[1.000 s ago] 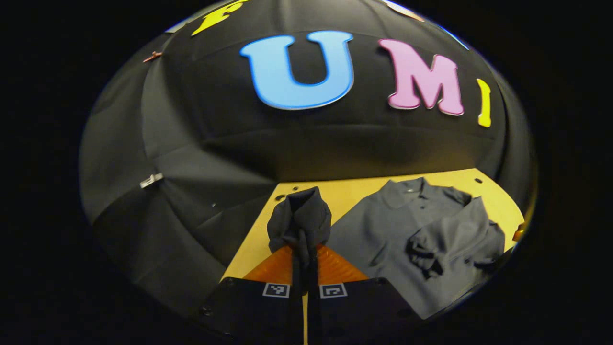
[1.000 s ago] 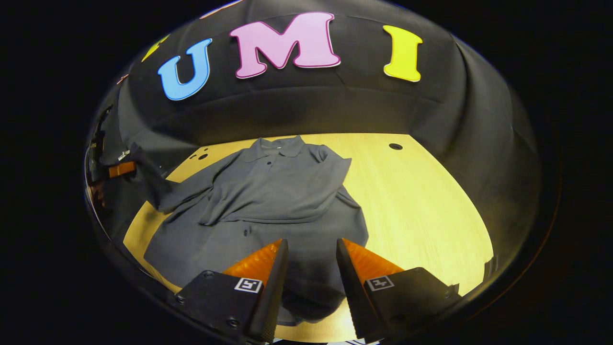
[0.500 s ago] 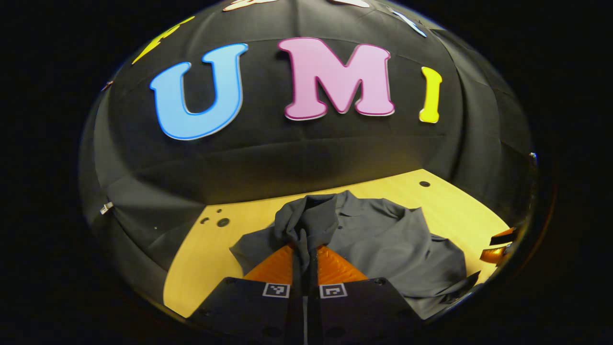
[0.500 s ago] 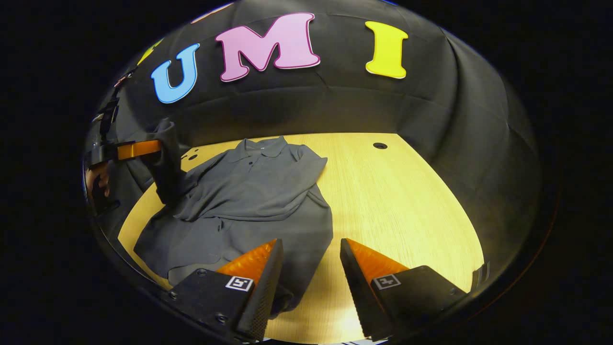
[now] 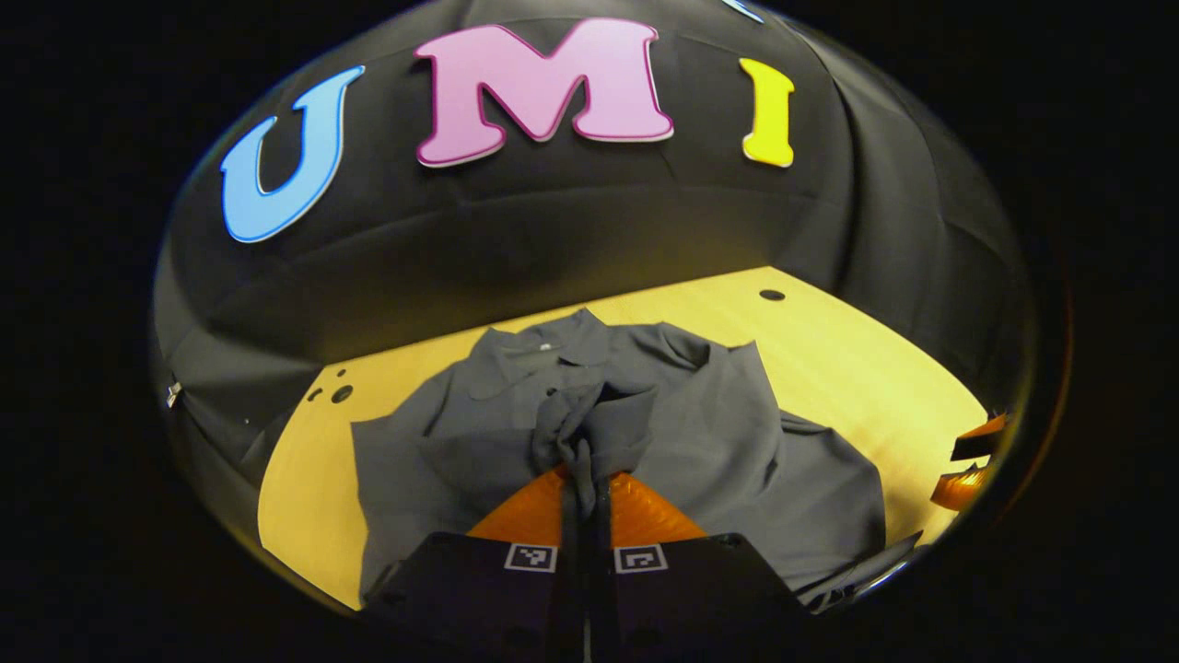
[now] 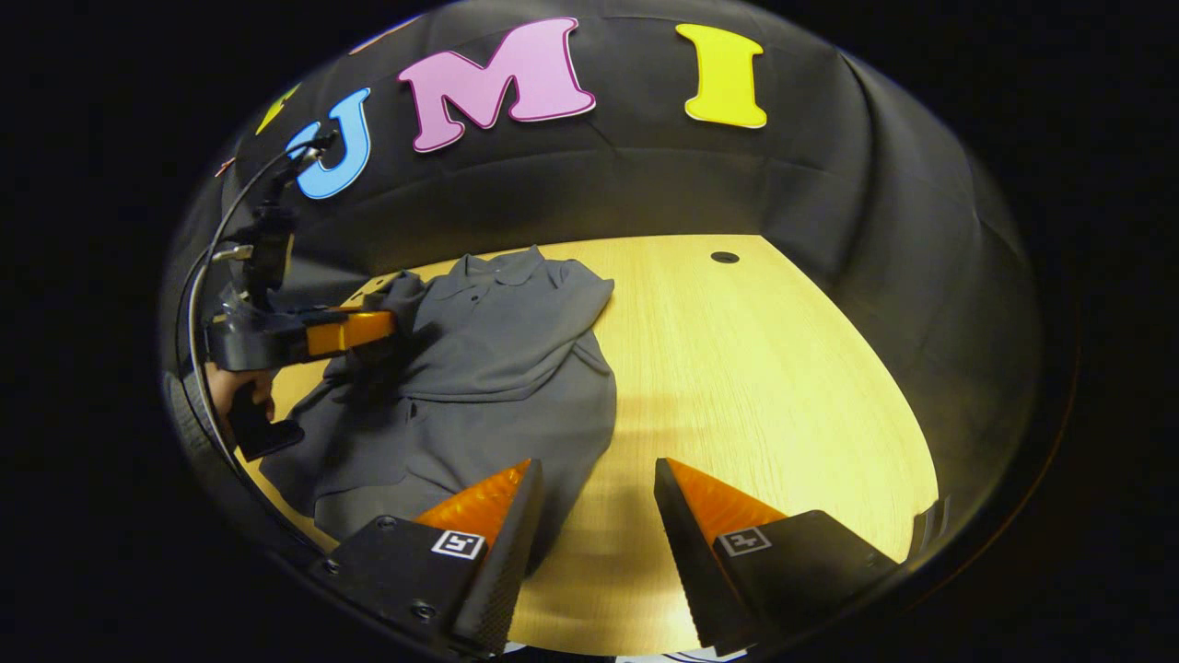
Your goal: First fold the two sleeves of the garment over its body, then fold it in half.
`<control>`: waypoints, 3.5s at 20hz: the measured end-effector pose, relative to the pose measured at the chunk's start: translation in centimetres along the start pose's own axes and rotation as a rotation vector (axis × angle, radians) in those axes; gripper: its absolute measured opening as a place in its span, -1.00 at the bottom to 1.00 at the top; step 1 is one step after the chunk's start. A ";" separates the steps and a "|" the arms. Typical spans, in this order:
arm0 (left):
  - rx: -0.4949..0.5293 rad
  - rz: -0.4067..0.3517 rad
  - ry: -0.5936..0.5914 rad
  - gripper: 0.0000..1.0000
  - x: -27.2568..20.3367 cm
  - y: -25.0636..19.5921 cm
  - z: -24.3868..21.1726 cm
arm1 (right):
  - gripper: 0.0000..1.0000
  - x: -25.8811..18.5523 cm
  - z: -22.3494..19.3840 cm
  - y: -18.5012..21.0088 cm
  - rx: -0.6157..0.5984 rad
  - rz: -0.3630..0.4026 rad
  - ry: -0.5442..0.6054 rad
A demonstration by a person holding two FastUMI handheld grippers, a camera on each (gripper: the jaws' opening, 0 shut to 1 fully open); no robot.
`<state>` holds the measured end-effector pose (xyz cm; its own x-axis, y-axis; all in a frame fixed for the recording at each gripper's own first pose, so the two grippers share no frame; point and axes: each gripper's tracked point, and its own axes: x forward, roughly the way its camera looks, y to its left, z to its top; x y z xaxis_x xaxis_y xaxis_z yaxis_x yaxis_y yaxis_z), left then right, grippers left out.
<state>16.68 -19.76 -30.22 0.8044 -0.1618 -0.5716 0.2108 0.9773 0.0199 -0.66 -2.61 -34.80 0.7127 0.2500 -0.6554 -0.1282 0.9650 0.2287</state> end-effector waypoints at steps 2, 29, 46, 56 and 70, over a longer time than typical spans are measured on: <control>0.004 -0.004 0.025 -0.84 1.7 -1.2 -1.2 | 0.53 0.0 -0.3 -0.4 0.002 0.002 0.008; -0.041 -0.101 -0.008 0.89 -10.4 6.0 -6.0 | 0.87 -2.2 -0.7 5.2 -0.004 0.038 0.037; -0.201 0.048 0.284 0.90 -17.6 19.0 -24.5 | 0.96 -1.3 -7.4 8.2 0.029 -0.043 0.194; -0.218 0.031 0.326 0.94 -16.3 18.2 -25.6 | 0.97 1.9 -10.1 9.0 -0.009 -0.053 0.263; -0.168 -0.112 0.384 -0.89 -15.8 14.9 -25.1 | -0.57 1.4 -10.4 10.0 -0.006 0.043 0.305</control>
<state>-6.78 0.80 -41.46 0.5101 -0.2370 -0.8268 0.1664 0.9703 -0.1755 -8.13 8.22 -40.92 0.4671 0.3018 -0.8311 -0.1584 0.9533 0.2571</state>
